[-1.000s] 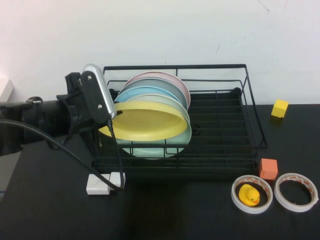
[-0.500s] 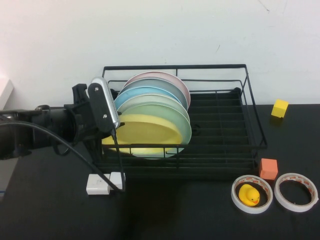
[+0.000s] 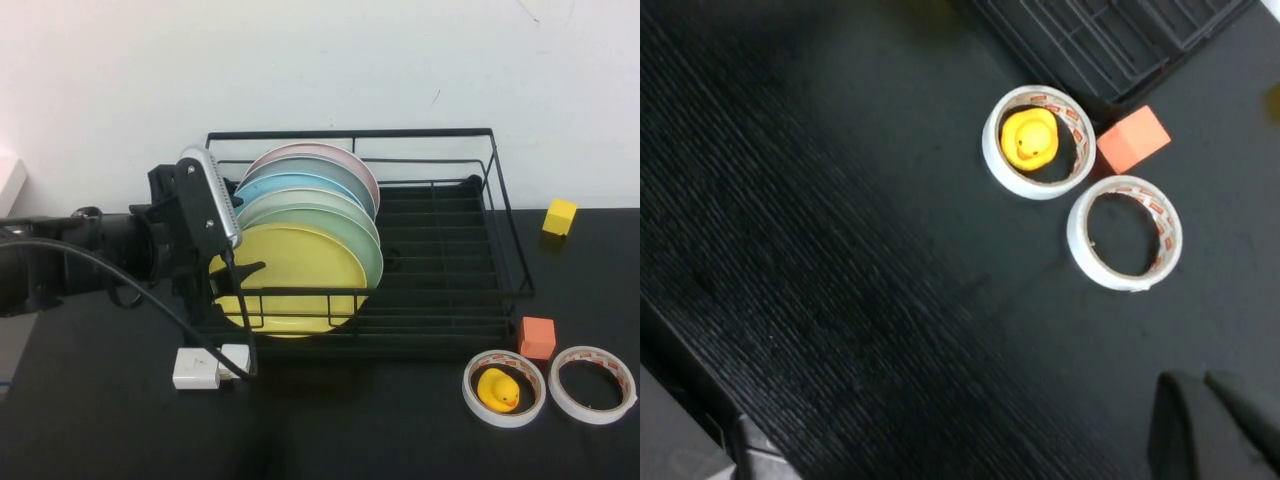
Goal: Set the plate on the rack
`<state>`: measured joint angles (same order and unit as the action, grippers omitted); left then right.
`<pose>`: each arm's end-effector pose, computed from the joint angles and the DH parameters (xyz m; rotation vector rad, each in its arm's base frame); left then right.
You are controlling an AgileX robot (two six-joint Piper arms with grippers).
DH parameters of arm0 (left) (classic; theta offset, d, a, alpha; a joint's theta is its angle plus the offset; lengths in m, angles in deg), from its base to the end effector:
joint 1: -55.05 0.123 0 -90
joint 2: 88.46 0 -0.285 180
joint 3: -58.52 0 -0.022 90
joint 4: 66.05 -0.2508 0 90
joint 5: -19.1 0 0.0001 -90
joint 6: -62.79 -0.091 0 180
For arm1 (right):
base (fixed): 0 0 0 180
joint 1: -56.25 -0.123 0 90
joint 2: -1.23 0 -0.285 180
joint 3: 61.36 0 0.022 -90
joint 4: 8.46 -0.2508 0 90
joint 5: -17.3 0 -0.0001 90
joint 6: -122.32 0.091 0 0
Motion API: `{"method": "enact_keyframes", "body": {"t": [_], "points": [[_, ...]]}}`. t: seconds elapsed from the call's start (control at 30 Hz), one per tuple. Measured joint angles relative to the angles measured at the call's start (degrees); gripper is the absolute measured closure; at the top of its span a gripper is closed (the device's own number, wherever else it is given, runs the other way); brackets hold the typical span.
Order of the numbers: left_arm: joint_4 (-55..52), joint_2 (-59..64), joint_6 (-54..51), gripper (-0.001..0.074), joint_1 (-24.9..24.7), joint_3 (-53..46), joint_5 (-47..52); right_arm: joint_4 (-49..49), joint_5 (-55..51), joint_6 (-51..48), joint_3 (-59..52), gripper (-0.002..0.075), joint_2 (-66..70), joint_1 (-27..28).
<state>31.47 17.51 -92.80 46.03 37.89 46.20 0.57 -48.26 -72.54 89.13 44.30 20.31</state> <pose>0.3502 -0.0973 0.2212 1.3476 1.5775 0.0094 0.0763 0.0393 0.3468 -1.0386 2.1584 -0.0311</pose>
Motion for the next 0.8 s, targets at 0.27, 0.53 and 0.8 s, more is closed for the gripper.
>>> {"method": "enact_keyframes", "body": {"t": [0.27, 0.53, 0.8], "points": [[-0.1, -10.5, 13.1, 0.0508, 0.0, 0.0, -2.6, 10.8, -4.7, 4.0, 0.0, 0.0728, 0.0, 0.0], [0.2, -26.1, 46.6, 0.0725, 0.0, -0.5, -14.8, 15.9, 2.3, 10.1, -1.5, 0.0728, -3.8, 0.0], [0.6, -44.0, 60.4, 0.0734, 0.0, -12.0, -13.5, 9.0, 21.5, 11.5, -12.9, 0.0728, -13.0, 0.0]]}}
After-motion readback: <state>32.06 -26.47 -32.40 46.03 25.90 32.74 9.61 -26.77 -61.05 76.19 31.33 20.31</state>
